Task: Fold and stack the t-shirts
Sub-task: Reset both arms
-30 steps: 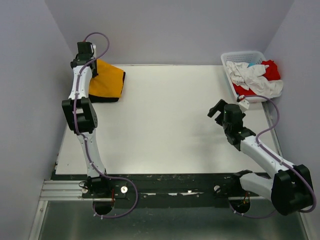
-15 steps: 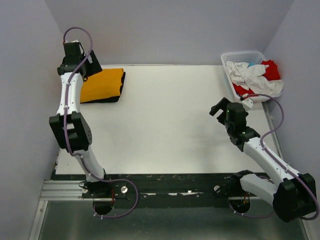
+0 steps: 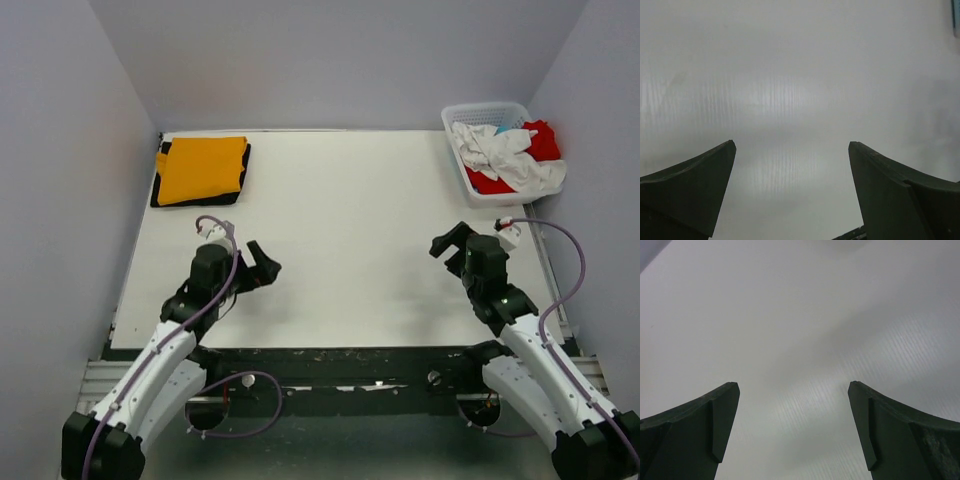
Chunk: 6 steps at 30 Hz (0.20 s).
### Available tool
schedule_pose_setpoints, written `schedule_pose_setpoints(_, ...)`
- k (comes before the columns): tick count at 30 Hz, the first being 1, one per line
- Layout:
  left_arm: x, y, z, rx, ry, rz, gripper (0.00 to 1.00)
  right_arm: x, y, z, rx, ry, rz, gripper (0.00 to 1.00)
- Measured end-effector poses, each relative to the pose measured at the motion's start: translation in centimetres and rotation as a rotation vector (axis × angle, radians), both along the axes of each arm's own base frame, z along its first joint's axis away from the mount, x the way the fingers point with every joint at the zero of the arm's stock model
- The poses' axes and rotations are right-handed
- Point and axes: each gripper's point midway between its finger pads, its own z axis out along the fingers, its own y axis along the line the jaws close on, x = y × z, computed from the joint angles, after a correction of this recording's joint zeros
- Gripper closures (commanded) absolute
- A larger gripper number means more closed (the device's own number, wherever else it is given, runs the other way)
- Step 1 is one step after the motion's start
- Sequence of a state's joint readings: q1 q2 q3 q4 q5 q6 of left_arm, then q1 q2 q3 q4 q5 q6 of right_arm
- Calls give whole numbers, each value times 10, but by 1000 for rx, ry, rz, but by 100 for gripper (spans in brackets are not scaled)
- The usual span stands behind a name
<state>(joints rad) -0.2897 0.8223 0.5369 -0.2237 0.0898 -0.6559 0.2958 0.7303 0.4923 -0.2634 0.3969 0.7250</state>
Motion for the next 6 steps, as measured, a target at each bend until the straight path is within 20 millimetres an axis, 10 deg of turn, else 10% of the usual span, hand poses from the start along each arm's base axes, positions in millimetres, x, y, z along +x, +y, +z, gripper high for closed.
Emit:
schedule_pose_setpoints(3, -41, -1, -38, -22, 36, -23, 1, -12, -5, -11, 4, 22, -18, 0)
schedule_pose_setpoints(6, -40, 4, -19, -30, -14, 15, 2, -22, -9, -17, 12, 24, -31, 0)
